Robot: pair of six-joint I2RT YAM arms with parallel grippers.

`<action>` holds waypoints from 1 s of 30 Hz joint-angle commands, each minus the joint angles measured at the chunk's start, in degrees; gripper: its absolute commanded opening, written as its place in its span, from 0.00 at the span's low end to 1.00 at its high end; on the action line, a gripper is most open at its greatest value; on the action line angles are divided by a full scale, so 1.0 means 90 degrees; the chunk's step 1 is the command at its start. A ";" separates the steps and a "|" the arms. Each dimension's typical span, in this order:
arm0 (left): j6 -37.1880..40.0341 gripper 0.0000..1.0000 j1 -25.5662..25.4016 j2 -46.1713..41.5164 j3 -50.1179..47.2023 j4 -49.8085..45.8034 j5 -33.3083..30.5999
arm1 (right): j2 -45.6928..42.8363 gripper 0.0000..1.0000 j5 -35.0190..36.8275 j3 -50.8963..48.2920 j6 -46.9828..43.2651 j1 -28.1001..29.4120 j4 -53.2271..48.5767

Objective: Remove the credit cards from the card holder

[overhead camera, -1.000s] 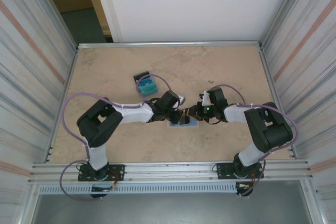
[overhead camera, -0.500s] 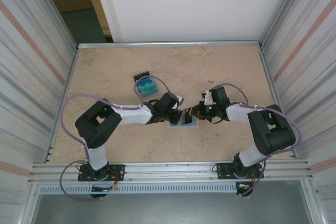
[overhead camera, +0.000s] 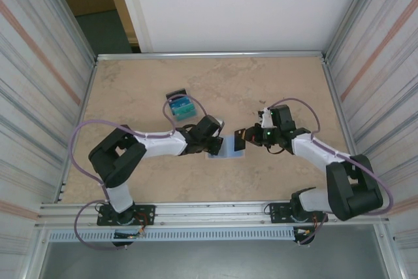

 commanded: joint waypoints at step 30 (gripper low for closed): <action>0.4761 0.66 0.1317 -0.2854 0.0553 -0.1406 0.3463 | -0.0827 0.00 -0.0842 0.1803 -0.3061 0.1247 -0.1550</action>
